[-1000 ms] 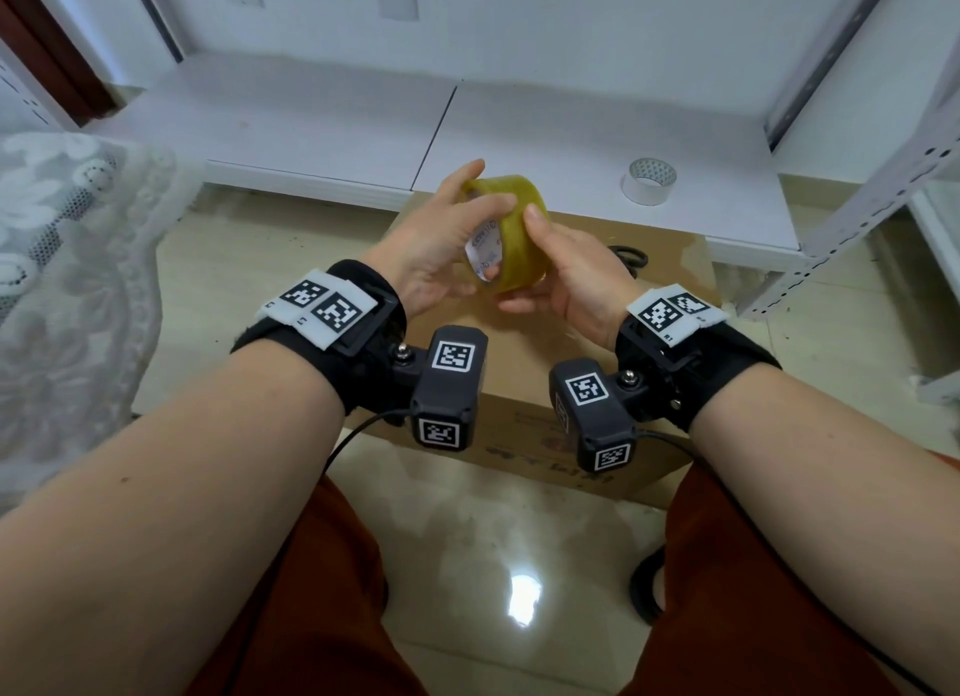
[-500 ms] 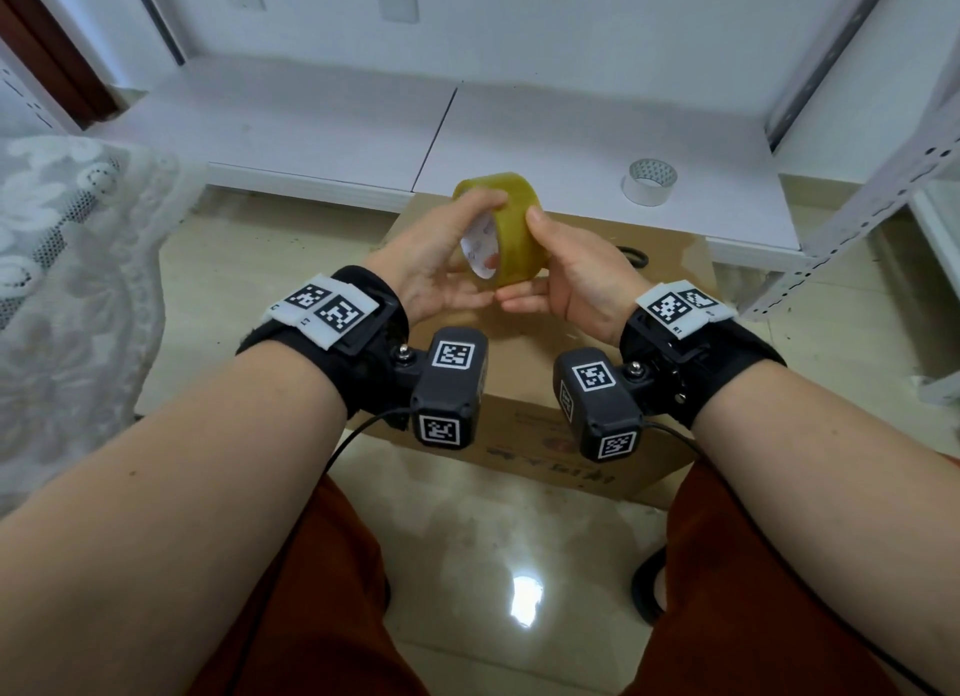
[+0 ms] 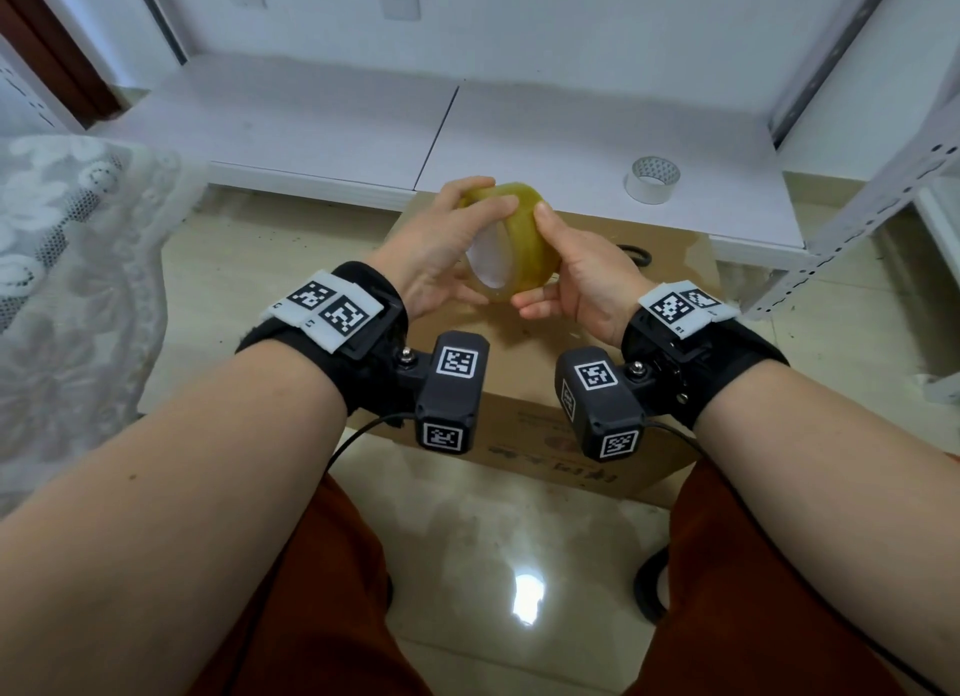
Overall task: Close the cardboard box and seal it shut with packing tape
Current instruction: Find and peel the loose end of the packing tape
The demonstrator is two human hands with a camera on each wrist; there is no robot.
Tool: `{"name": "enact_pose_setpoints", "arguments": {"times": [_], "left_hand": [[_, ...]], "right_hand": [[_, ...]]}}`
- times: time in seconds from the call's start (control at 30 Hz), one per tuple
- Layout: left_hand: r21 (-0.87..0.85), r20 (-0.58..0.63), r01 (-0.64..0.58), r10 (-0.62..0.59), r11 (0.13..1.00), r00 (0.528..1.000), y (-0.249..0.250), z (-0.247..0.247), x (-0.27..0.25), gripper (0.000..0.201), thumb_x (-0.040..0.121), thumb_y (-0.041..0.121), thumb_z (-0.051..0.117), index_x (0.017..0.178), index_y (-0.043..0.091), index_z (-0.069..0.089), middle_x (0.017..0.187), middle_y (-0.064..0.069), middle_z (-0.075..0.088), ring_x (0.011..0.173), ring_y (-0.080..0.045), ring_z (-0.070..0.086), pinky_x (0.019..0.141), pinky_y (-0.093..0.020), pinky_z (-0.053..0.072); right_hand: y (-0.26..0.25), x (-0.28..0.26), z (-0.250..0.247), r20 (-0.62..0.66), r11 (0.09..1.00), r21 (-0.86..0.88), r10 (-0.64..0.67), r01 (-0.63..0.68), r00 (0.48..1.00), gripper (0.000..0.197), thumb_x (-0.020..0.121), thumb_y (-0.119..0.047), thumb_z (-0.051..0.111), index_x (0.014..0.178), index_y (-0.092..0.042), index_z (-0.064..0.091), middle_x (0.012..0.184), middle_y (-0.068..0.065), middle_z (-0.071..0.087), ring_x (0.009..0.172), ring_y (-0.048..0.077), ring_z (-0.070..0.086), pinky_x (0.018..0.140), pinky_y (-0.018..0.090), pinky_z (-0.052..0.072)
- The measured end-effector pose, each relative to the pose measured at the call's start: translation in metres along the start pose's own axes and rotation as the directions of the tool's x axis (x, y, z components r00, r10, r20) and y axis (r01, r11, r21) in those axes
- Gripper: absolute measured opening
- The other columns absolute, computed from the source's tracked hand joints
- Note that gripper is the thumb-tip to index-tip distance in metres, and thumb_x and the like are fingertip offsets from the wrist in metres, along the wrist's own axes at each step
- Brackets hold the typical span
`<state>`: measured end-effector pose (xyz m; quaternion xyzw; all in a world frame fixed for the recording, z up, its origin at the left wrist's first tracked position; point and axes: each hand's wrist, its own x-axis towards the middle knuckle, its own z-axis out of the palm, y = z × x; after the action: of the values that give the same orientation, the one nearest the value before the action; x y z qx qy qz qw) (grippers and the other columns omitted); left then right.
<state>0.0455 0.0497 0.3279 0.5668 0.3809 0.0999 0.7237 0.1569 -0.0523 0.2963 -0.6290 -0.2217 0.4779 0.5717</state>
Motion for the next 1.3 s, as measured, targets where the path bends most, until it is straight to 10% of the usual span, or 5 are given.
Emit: {"name": "enact_pose_setpoints", "arguments": {"times": [0.27,0.63,0.9,1.1,1.3], "left_hand": [[0.207,0.003,-0.221,0.226,0.953,0.974,-0.01,0.009,0.002,0.075,0.065,0.021,0.086,0.125,0.041,0.047,0.127,0.002,0.049,0.114,-0.02,0.054,0.075,-0.053,0.058],[-0.283,-0.024,0.205,-0.221,0.937,0.975,0.0,0.003,-0.002,0.027,0.087,0.038,0.062,0.095,0.014,0.056,0.096,-0.013,0.059,0.094,-0.03,0.065,0.085,-0.05,0.054],[-0.076,-0.013,0.131,-0.132,0.988,0.991,-0.002,0.007,-0.005,0.032,0.082,0.045,0.069,0.101,0.023,0.056,0.109,-0.011,0.06,0.097,-0.03,0.065,0.082,-0.049,0.057],[0.156,-0.06,0.079,-0.07,0.985,0.996,-0.008,0.005,0.001,0.096,0.048,0.05,0.087,0.131,0.021,0.05,0.119,-0.005,0.063,0.101,-0.027,0.065,0.065,-0.036,0.058],[-0.087,-0.005,0.161,-0.162,0.983,0.987,-0.005,0.002,-0.004,0.042,0.078,0.048,0.073,0.104,0.021,0.054,0.111,-0.018,0.062,0.097,-0.032,0.067,0.088,-0.046,0.056]], "right_hand": [[-0.002,0.0,0.0,-0.071,1.0,-0.012,0.004,-0.004,0.997,0.062,0.093,-0.062,0.039,0.12,-0.01,0.059,0.092,0.013,0.07,0.054,0.018,0.065,0.047,0.026,0.052],[-0.008,-0.002,0.001,0.116,0.992,0.123,-0.036,0.022,0.993,0.041,0.096,-0.02,0.054,0.134,-0.01,0.049,0.105,0.016,0.068,0.061,0.02,0.071,0.052,0.022,0.057],[-0.008,-0.001,-0.001,-0.005,0.996,0.073,-0.051,0.051,0.999,0.044,0.091,-0.042,0.057,0.118,-0.006,0.057,0.09,0.014,0.072,0.046,0.016,0.065,0.037,0.019,0.048],[-0.008,-0.001,-0.001,-0.055,0.995,0.093,-0.039,0.044,0.998,0.051,0.098,-0.046,0.042,0.121,-0.003,0.053,0.081,0.011,0.073,0.041,0.015,0.061,0.034,0.019,0.043],[-0.015,-0.004,-0.001,0.095,0.975,0.212,-0.092,0.07,0.991,0.026,0.099,-0.024,0.047,0.117,-0.007,0.056,0.091,0.012,0.072,0.051,0.015,0.067,0.043,0.018,0.051]]}}
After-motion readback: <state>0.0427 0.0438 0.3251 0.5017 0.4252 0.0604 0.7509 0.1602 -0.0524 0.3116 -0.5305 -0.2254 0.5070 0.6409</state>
